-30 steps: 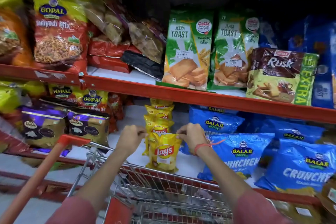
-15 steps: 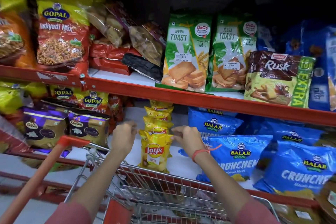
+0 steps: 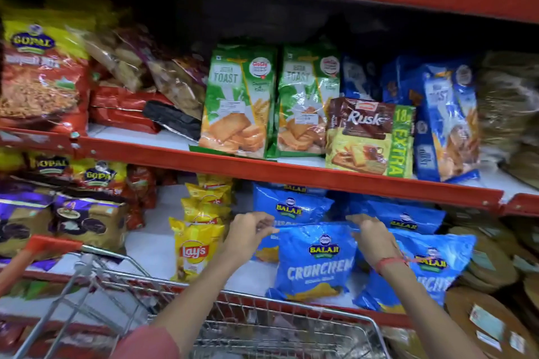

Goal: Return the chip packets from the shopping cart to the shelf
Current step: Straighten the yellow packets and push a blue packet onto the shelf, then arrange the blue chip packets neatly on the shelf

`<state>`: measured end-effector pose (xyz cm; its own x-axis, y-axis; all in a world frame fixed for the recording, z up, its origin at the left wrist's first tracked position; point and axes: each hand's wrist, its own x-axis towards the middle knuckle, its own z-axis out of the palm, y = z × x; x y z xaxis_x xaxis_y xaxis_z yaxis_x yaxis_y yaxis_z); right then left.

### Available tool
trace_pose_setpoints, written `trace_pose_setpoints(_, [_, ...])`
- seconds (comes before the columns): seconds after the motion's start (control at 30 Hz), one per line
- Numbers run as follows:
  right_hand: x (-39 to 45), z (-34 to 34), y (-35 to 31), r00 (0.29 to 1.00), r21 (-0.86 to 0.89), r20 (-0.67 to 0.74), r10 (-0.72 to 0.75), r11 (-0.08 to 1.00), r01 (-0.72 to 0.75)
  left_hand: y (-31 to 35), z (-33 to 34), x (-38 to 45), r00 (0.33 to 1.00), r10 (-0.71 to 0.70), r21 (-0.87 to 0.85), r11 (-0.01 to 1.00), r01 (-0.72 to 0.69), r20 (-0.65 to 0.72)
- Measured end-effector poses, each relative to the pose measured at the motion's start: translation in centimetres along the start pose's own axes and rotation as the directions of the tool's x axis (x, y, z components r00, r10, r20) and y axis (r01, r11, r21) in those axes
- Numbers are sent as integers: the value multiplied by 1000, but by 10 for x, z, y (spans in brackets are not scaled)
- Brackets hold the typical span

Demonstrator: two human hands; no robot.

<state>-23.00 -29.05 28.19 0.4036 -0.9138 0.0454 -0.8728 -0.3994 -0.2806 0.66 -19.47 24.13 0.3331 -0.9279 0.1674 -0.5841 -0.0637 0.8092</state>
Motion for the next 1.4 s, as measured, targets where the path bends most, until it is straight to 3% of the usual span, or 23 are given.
trace_pose_setpoints(0.2, [15, -8, 18, 996, 36, 4, 92, 995, -92, 17, 24, 12, 999, -33, 165, 986, 36, -18])
trace_pose_setpoints(0.37, [10, -8, 0, 996, 30, -76, 52, 998, -50, 8, 0, 14, 998, -24, 237, 971, 37, -54])
trace_pose_setpoints(0.47, [8, 0, -14, 999, 75, -37, 22, 997, -19, 3, -21, 16, 998, 0, 287, 958, 20, -67])
trace_pose_setpoints(0.67, [6, 9, -31, 999, 188, -17, 47, 981, -43, -6, -37, 18, 998, -49, 306, 950, 57, -34])
trace_pose_setpoints(0.8, [6, 10, -28, 999, 141, -7, 42, 989, -41, -4, -31, 15, 997, -35, 315, 947, 57, -75])
trace_pose_setpoints(1.0, [17, 5, -27, 975, 223, 216, -50, 975, 1, -7, -28, 14, 996, -32, 336, 940, 59, -83])
trace_pose_setpoints(1.1, [13, 4, -21, 987, 199, 130, -90, 978, 63, 1, -25, 11, 995, 12, 385, 923, 28, -102])
trace_pose_setpoints(1.23, [1, -7, 4, 990, 180, -63, -122, 975, 132, 29, -3, 4, 973, 191, 365, 921, -132, -130])
trace_pose_setpoints(1.4, [-13, -31, 70, 988, 62, -142, -55, 996, 65, 76, 58, 1, 978, 207, 181, 962, -206, 16])
